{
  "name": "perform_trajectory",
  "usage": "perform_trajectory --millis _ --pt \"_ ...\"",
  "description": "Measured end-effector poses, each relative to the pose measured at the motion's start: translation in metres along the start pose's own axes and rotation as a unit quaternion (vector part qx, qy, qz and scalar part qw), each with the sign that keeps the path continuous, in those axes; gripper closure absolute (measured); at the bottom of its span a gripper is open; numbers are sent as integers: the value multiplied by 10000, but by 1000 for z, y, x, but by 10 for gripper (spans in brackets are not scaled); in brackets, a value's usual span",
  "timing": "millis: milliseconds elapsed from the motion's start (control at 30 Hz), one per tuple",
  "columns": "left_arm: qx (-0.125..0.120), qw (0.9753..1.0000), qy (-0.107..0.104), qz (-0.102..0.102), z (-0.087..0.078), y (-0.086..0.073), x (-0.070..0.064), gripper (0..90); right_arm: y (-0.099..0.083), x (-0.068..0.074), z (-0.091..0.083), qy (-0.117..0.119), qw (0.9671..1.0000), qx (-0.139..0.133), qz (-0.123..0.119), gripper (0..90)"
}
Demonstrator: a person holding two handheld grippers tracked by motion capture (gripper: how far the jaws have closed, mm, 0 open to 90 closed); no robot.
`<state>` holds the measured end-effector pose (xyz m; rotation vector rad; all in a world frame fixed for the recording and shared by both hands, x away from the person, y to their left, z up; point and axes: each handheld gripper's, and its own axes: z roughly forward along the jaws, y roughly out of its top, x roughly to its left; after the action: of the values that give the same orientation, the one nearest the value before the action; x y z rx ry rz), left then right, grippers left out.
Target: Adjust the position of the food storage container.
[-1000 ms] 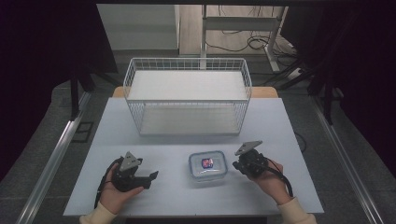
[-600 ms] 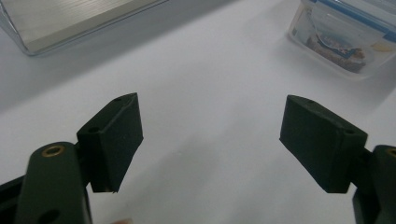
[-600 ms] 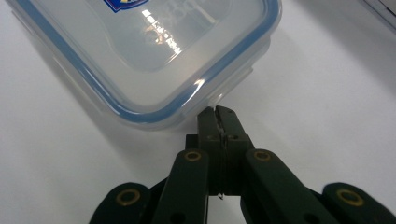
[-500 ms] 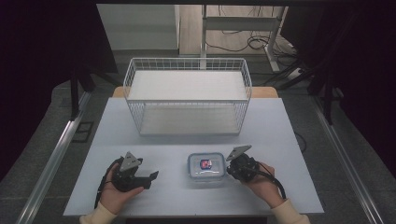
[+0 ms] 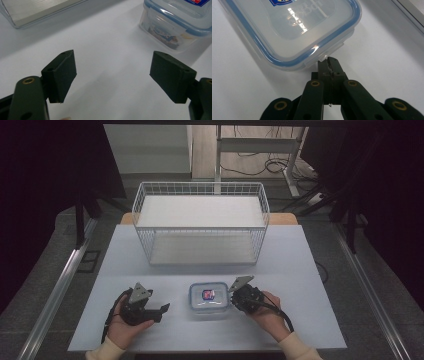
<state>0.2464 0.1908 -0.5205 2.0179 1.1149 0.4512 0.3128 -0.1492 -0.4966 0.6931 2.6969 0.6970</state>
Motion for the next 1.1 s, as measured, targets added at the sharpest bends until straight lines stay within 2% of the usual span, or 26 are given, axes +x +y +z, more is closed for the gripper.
perform_trajectory --millis 100,233,367,500,567,700,733,767,800,833,867,933,967,1100 --pt "3 10000 -9 -6 0 0 0 208 -2 -1 -1 73 10000 -35 48 894" --pt "4 10000 -15 -1 0 0 0 208 -6 -3 -7 45 9999 -95 101 895" --pt "-44 10000 -7 -7 -2 0 0 208 -16 -8 -24 -62 9989 -361 309 894" --pt "-34 10000 -14 -16 -1 0 1 209 -30 -14 -42 -43 9951 -770 621 894" --pt "-38 10000 -18 -9 -1 0 1 209 -39 -14 -50 -12 9920 -978 796 892" --pt "-42 10000 -18 -8 -1 0 1 209 -53 -15 -55 142 9863 -1300 1009 859" --pt "-33 10000 -19 -9 0 0 1 209 -56 -16 -56 198 9847 -1370 1062 835" --pt "-33 10000 -22 -11 0 0 1 209 -58 -17 -56 312 9827 -1447 1115 753" --pt "-26 10000 -23 -7 0 0 1 209 -59 -18 -56 388 9812 -1493 1162 644" --pt "-20 10000 -17 -6 0 0 1 209 -60 -19 -55 472 9778 -1542 1339 478" --pt "-21 10000 -16 -8 0 0 1 209 -60 -21 -54 534 9736 -1562 1574 361" --pt "-21 10000 -18 -4 0 0 1 209 -62 -21 -52 567 9692 -1657 1732 292" --pt "-22 10000 -23 -11 0 0 1 209 -63 -22 -52 581 9685 -1694 1730 259" --pt "-19 10000 -39 -28 1 0 2 209 -64 -21 -53 588 9643 -1848 1803 227"
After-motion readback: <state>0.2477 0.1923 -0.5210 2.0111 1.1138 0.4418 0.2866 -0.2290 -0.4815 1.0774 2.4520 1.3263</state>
